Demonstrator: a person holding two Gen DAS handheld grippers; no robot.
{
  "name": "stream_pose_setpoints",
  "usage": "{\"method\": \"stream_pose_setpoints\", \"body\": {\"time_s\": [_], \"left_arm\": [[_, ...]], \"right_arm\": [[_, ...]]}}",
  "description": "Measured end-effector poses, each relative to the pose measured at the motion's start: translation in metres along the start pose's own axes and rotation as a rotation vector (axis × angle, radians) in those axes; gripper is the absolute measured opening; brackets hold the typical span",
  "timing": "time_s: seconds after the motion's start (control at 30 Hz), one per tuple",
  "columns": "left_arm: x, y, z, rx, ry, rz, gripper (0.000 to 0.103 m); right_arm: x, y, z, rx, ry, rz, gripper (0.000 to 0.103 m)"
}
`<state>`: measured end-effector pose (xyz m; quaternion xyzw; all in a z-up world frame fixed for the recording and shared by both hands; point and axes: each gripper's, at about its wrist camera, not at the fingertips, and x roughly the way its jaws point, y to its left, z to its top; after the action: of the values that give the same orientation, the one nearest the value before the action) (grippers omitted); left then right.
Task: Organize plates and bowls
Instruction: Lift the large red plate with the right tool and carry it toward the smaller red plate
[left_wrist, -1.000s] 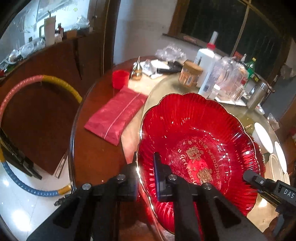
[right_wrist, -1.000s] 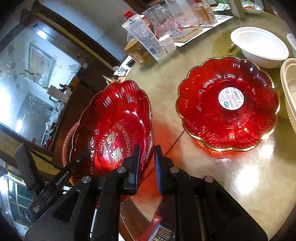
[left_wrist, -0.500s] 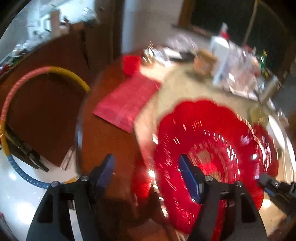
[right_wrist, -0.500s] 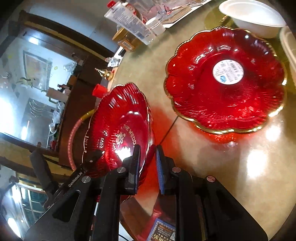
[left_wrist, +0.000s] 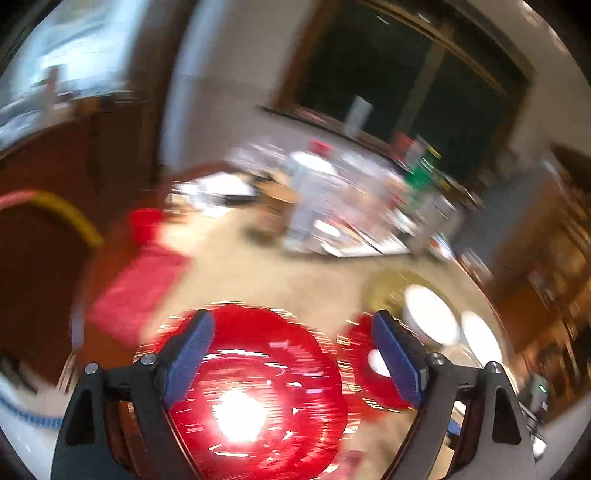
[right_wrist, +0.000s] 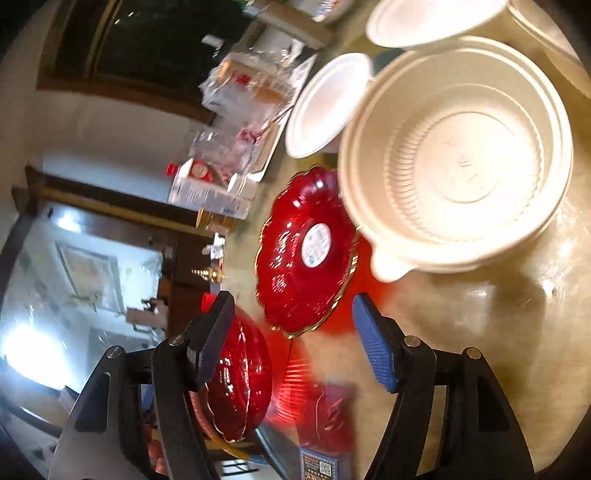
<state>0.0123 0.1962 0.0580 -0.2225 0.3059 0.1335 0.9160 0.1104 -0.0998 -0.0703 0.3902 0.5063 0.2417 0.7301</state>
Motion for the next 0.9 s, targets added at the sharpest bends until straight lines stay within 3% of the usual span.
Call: {"method": "stream_pose_setpoints", "body": {"time_s": [0.2,0.33,0.57,0.9], "left_arm": [[0.074,-0.053,0.012,0.09,0.235,-0.091,0.087],[0.115,-0.064,0.011,0.103,0.342,-0.076,0.087],[0.14,-0.076,-0.001,0.143,0.403,-0.004,0.087],[0.173,-0.087,-0.019,0.192,0.483,0.05,0.086]], "right_arm": [[0.009,-0.009,0.012,0.035,0.016,-0.015,0.067],[0.019,-0.013,0.025,0.054,0.022,0.011,0.067],[0.028,-0.02,0.029,0.068,0.046,0.06,0.068],[0.032,-0.017,0.034,0.036,0.062,0.049,0.067]]}}
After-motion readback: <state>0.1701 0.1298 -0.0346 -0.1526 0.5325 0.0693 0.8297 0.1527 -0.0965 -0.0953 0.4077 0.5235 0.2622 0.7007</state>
